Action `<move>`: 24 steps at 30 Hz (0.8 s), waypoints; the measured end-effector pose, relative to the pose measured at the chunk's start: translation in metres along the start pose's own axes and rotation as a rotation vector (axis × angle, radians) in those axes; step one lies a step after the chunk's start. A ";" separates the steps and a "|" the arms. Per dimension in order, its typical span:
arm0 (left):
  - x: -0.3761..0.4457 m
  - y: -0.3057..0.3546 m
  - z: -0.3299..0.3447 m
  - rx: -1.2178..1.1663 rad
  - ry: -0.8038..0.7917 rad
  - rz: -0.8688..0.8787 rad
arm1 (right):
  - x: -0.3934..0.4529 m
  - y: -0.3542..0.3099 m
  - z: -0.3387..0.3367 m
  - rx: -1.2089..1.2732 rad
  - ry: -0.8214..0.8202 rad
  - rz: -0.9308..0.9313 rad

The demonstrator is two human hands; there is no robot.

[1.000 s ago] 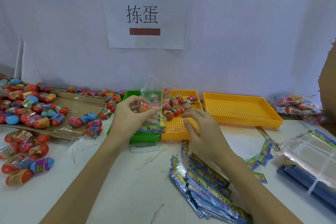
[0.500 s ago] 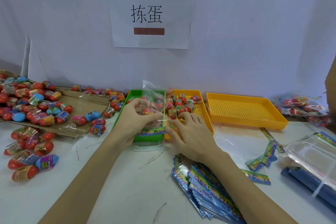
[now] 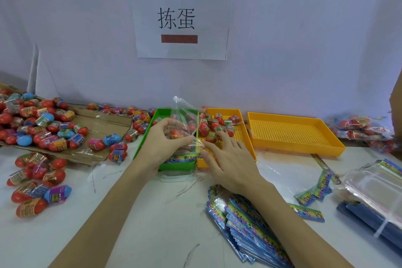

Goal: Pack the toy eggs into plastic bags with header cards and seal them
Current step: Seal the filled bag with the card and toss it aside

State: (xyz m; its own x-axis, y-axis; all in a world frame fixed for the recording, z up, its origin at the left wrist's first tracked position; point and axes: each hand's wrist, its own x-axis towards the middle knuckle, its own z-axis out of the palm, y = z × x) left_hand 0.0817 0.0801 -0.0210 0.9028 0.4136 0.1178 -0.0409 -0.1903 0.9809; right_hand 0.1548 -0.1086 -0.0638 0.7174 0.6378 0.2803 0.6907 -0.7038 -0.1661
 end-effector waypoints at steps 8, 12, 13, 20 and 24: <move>-0.002 0.002 -0.001 0.069 -0.087 0.010 | -0.002 0.006 -0.010 0.388 0.349 0.001; -0.005 0.006 0.000 0.163 -0.175 0.065 | -0.005 0.006 -0.025 0.676 0.622 0.125; -0.006 0.006 0.001 0.177 -0.193 0.075 | -0.006 0.005 -0.031 0.769 0.697 0.127; -0.012 0.011 0.012 0.273 -0.305 0.183 | -0.018 -0.003 -0.051 0.775 0.702 0.019; -0.014 0.010 0.015 0.304 -0.330 0.217 | -0.017 -0.003 -0.050 0.506 0.743 -0.109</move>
State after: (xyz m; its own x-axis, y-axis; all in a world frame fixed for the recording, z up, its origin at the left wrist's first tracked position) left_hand 0.0747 0.0592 -0.0148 0.9767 0.0413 0.2105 -0.1602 -0.5119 0.8440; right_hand 0.1358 -0.1333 -0.0209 0.5232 0.2034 0.8276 0.8347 -0.3183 -0.4495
